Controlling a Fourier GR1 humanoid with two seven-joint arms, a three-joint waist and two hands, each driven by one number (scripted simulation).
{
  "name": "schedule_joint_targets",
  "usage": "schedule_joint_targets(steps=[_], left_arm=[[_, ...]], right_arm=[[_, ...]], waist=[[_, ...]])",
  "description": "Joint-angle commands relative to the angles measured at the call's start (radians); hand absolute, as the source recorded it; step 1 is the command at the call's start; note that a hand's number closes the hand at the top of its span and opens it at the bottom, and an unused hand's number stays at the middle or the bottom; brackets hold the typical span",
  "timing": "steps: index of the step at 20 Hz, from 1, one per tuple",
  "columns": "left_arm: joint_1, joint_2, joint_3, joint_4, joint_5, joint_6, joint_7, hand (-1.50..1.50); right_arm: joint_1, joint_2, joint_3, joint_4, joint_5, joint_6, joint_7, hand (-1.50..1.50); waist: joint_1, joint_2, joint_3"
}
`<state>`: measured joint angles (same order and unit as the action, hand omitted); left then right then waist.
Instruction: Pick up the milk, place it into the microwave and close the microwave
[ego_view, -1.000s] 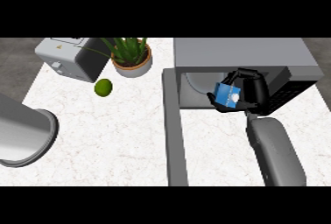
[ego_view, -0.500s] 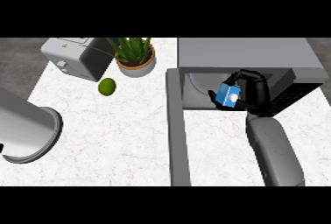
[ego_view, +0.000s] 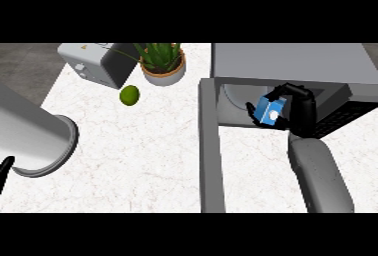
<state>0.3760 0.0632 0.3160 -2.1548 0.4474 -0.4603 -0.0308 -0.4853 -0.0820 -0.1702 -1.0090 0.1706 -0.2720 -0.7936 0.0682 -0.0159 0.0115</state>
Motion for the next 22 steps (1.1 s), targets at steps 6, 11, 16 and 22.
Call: schedule_joint_targets(steps=[6, 11, 16, 22], left_arm=[[-0.027, 0.016, -0.008, 0.009, -0.036, 0.004, 0.013, -1.5], [-0.054, 0.027, -0.017, 0.018, -0.072, 0.003, 0.008, -1.5], [-0.078, 0.031, -0.039, 0.006, -0.094, 0.007, 0.021, -1.5], [-0.096, 0.025, -0.069, 0.018, -0.114, 0.006, 0.027, -1.5]], right_arm=[[-0.141, 0.016, -0.081, 0.13, 0.042, -0.219, 0.165, 1.5], [-0.08, -0.032, -0.075, 0.118, 0.145, -0.313, 0.082, -1.5], [-0.07, -0.021, -0.086, 0.101, 0.182, -0.345, 0.074, -1.5], [-0.028, 0.021, -0.076, 0.098, 0.16, -0.275, 0.086, -1.5]], waist=[[0.099, 0.072, -0.013], [0.105, 0.086, -0.016], [0.126, 0.09, -0.013], [0.142, 0.094, -0.011]])
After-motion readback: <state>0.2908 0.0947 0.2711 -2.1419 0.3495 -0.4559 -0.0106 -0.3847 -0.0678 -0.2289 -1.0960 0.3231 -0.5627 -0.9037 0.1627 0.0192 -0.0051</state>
